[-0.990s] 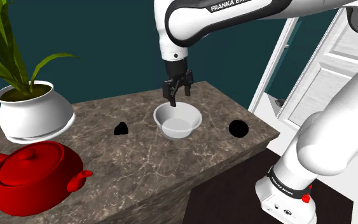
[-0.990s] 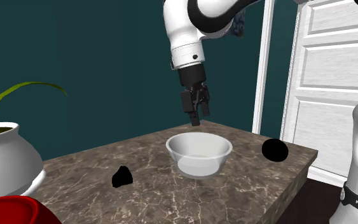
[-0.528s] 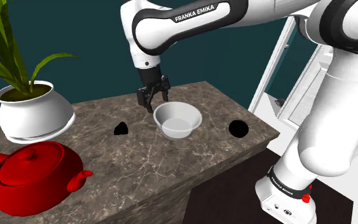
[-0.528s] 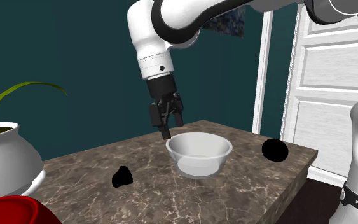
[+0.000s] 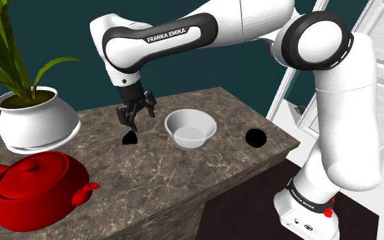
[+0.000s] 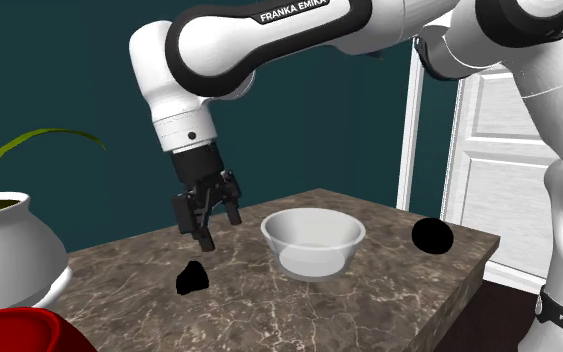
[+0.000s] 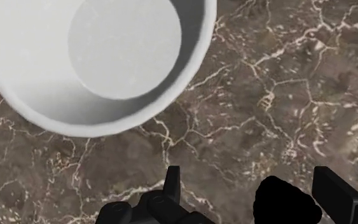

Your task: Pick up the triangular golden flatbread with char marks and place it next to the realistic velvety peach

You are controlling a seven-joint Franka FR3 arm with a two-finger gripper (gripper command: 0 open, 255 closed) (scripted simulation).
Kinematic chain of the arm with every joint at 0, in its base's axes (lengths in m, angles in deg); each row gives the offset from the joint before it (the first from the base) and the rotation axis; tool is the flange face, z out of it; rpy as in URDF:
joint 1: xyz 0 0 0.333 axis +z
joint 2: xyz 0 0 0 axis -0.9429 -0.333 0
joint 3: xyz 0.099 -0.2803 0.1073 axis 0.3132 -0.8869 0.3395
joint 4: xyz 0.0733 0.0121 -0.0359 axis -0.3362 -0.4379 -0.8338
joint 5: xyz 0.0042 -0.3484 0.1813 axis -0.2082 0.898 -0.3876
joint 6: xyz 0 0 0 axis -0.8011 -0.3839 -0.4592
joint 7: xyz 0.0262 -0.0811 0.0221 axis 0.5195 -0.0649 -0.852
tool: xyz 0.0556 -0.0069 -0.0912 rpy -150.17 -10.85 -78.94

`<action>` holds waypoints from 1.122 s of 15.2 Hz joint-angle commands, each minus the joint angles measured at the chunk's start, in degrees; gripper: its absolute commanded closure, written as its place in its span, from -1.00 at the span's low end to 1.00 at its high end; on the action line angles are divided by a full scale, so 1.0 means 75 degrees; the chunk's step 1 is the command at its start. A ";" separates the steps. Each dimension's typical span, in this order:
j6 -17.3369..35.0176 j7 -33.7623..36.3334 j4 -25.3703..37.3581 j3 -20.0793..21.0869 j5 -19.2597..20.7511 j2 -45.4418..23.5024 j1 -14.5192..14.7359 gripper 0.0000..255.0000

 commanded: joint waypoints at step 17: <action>-0.0096 0.0144 0.1791 -0.0079 0.0457 -0.1877 0.0737 -1.00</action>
